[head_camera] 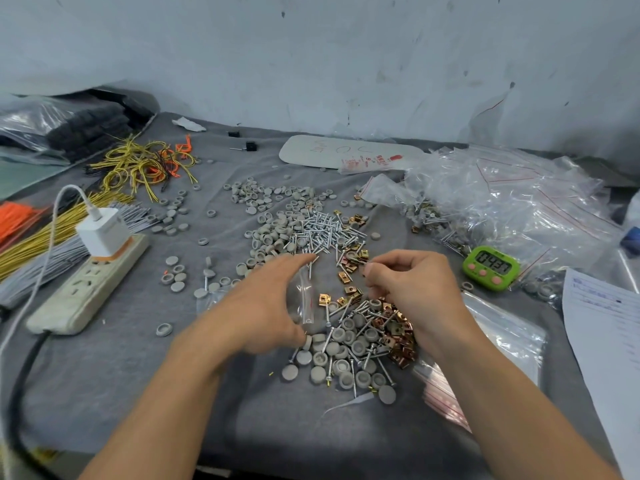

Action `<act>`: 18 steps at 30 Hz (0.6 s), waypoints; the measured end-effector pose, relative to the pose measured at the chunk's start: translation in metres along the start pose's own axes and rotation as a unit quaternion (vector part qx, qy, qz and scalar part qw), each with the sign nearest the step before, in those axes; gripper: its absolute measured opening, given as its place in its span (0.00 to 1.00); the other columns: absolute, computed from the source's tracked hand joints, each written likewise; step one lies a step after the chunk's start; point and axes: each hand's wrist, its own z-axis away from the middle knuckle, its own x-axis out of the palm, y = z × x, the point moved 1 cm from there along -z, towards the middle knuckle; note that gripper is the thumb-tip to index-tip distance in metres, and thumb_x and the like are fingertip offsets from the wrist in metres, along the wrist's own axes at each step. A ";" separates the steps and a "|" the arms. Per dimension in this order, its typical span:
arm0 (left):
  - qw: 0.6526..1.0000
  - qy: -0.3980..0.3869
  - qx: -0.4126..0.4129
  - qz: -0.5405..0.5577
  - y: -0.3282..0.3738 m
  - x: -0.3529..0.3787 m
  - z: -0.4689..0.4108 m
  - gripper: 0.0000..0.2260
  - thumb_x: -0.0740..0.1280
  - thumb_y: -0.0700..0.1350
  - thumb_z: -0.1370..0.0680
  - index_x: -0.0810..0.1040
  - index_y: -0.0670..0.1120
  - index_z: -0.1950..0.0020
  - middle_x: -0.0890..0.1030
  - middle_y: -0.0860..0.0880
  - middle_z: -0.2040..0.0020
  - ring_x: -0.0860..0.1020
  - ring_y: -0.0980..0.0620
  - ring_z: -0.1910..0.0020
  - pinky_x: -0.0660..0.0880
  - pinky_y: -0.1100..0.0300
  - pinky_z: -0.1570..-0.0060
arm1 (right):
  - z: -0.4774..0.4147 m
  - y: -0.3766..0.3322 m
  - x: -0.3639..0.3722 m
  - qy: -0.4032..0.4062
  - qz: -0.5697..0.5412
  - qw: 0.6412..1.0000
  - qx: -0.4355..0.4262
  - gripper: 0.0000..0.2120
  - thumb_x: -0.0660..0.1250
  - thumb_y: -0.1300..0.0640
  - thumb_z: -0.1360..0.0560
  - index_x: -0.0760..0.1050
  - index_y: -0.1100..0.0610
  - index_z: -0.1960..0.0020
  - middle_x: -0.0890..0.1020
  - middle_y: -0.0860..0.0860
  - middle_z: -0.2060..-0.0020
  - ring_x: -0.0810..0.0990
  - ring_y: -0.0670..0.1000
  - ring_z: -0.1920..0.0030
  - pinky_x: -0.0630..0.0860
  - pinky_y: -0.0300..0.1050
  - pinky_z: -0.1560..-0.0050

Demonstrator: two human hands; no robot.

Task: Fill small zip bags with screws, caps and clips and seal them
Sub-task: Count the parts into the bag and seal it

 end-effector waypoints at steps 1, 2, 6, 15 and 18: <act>1.000 0.005 -0.010 -0.007 0.000 0.001 -0.002 0.55 0.80 0.48 0.35 0.48 0.65 0.18 0.58 0.58 0.19 0.67 0.51 0.25 0.68 0.52 0.28 | 0.000 0.000 0.003 -0.001 -0.005 1.000 0.006 0.06 0.76 0.62 0.28 0.86 0.52 0.61 0.86 0.52 0.68 0.86 0.51 0.67 0.76 0.40 0.66; 1.000 0.009 -0.021 -0.011 0.001 0.003 -0.004 0.57 0.80 0.48 0.35 0.46 0.66 0.18 0.58 0.57 0.18 0.67 0.49 0.25 0.69 0.50 0.27 | 0.000 0.000 0.006 -0.004 -0.012 1.000 0.012 0.06 0.75 0.63 0.28 0.86 0.54 0.61 0.86 0.53 0.68 0.86 0.51 0.67 0.75 0.39 0.68; 0.997 0.050 -0.055 0.005 -0.002 0.008 -0.011 0.54 0.79 0.47 0.33 0.47 0.67 0.19 0.72 0.52 0.28 0.71 0.43 0.28 0.74 0.46 0.33 | 0.003 -0.003 0.022 -0.023 0.026 0.999 0.005 0.07 0.75 0.62 0.30 0.86 0.50 0.62 0.86 0.50 0.69 0.83 0.47 0.71 0.75 0.38 0.70; 0.985 0.117 0.003 0.125 0.005 0.007 -0.006 0.24 0.75 0.48 0.30 0.72 0.62 0.37 0.81 0.59 0.45 0.79 0.56 0.49 0.74 0.60 0.52 | 0.003 -0.014 0.053 -0.076 0.129 0.985 -0.091 0.09 0.78 0.53 0.32 0.85 0.38 0.65 0.81 0.33 0.71 0.78 0.33 0.68 0.68 0.27 0.71; 0.980 0.124 0.018 0.156 0.005 0.004 -0.004 0.20 0.73 0.44 0.31 0.73 0.62 0.44 0.82 0.58 0.53 0.79 0.60 0.56 0.75 0.60 0.58 | 0.006 -0.019 0.062 -0.100 0.115 0.982 -0.112 0.09 0.76 0.52 0.29 0.84 0.36 0.59 0.83 0.35 0.69 0.80 0.34 0.65 0.69 0.27 0.68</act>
